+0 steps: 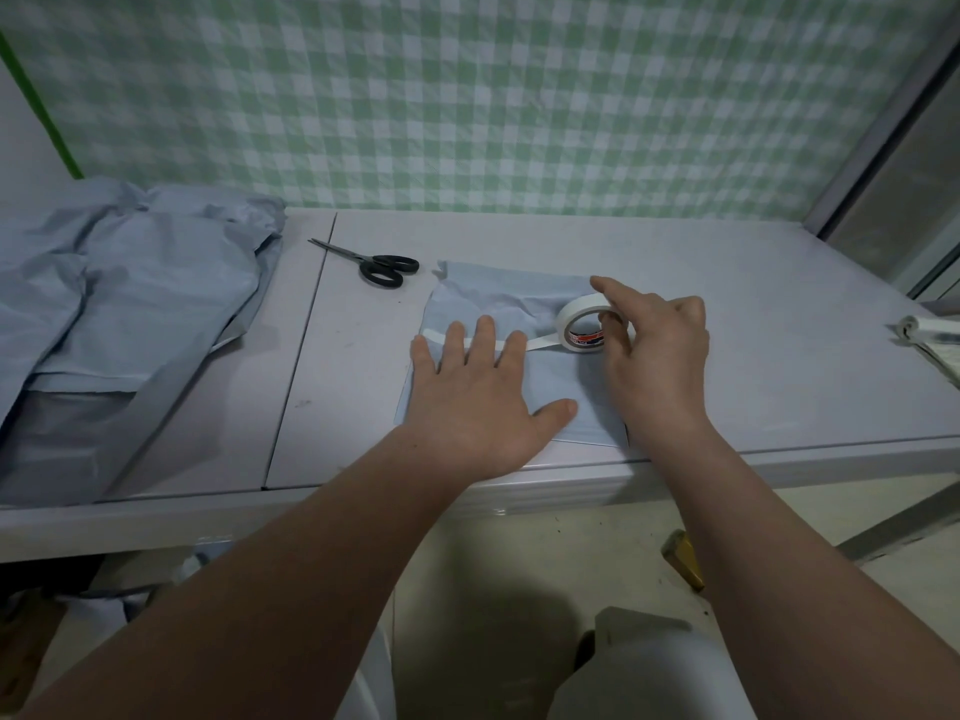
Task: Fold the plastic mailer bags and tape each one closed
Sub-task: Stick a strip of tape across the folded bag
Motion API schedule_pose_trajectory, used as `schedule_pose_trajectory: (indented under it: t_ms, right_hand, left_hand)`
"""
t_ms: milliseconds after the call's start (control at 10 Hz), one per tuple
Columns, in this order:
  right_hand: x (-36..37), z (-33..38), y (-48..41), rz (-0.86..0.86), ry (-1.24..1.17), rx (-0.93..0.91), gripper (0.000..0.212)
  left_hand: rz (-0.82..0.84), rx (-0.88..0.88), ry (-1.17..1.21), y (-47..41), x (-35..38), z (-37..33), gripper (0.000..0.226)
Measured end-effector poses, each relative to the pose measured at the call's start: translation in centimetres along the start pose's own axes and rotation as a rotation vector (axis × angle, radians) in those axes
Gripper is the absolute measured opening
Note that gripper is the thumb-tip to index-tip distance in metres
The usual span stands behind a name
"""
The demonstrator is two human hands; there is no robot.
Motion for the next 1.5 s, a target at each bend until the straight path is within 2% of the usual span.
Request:
schedule_pose_trajectory:
  t_ms: [700, 1000, 1100, 1300, 1400, 1500]
  right_hand:
    - [0.0, 3.0, 0.6, -0.139, 0.399, -0.192, 0.041]
    - [0.4, 3.9, 0.8, -0.118, 0.501, -0.221, 0.043]
    - [0.6, 3.9, 0.8, -0.106, 0.501, -0.223, 0.043]
    - [0.7, 4.0, 0.8, -0.077, 0.444, -0.252, 0.044]
    - [1.0, 2.6, 0.3, 0.028, 0.308, -0.18, 0.047]
    - [1.7, -0.7, -0.5, 0.228, -0.002, 0.04, 0.05]
  left_hand:
    - [-0.039, -0.007, -0.009, 0.2, -0.2, 0.0, 0.087]
    - [-0.017, -0.011, -0.051, 0.5, -0.5, -0.4, 0.088]
    - [-0.029, 0.017, -0.089, 0.5, -1.0, -0.8, 0.086]
    - [0.001, 0.157, 0.008, 0.1, -1.1, -2.6, 0.076]
    - [0.015, 0.165, 0.008, 0.1, -0.6, -2.6, 0.075]
    - [0.012, 0.155, 0.0, 0.2, -0.5, -2.4, 0.074]
Point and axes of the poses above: each hand's wrist, its own y-axis away from the middle knuckle, its own x-axis out of the palm, z = x × y, the point moved 10 cm from there along -y, towards the middle knuckle, and after that the axes turned 15 degrees about z, right-handed, at the moved point
